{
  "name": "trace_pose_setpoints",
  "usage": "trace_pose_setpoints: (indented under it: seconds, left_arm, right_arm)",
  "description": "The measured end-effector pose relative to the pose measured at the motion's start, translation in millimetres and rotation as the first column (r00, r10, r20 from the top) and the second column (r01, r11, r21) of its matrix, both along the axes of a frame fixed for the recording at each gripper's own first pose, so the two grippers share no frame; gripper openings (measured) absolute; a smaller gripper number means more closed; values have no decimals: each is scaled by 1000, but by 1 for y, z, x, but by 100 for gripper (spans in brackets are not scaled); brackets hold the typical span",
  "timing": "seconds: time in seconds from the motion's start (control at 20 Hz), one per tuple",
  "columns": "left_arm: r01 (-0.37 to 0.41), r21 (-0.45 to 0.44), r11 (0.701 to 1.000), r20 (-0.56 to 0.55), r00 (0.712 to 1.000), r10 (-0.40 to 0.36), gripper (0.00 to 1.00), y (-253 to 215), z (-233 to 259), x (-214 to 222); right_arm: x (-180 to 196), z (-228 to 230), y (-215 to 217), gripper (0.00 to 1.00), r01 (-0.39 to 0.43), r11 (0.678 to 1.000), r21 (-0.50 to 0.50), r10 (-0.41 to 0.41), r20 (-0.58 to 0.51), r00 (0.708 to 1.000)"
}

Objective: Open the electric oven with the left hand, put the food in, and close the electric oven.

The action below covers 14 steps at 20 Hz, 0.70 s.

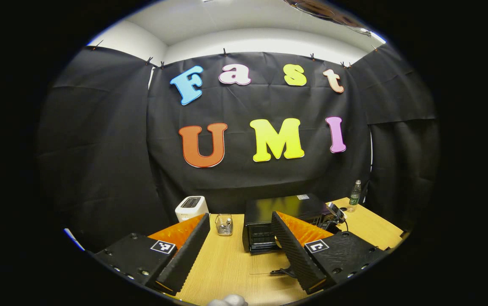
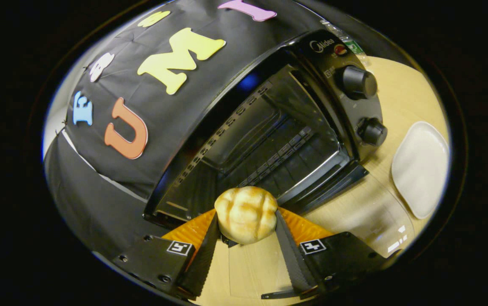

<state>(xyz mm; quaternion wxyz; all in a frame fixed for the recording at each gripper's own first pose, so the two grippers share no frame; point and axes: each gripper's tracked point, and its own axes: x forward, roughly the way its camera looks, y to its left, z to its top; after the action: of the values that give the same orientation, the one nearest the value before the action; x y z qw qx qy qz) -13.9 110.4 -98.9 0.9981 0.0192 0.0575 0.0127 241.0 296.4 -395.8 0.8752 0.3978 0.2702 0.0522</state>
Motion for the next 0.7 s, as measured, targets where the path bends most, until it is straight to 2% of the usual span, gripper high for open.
trace_pose_setpoints:
  seconds: [0.1,0.2,0.3,0.4,0.5,0.65,0.7]
  left_arm:
    - [0,0,1000,-6,1000,0,95,3,-4,0]
    - [-4,-5,1000,-13,1000,4,95,5,-7,2]
    - [-5,-10,1000,-21,1000,5,95,6,-10,4]
    - [-4,-13,1000,-26,1000,4,95,6,-11,5]
    - [-4,-11,1000,-26,1000,4,95,6,-11,5]
    - [-7,-9,1000,-30,1000,6,95,8,-12,8]
    - [-7,-10,1000,-30,1000,6,95,7,-12,9]
  right_arm:
    - [12,-2,-3,77,34,999,-21,-34,-5,999]
    - [21,-4,-4,75,53,997,-55,-54,-5,999]
    - [32,-2,-5,78,77,994,-80,-77,6,997]
    - [37,-5,-11,75,105,986,-126,-105,4,994]
    - [42,-5,-16,78,125,978,-165,-125,9,992]
    - [41,-6,-12,80,103,962,-251,-101,21,995]
    - [41,-7,-12,89,98,956,-275,-96,23,995]
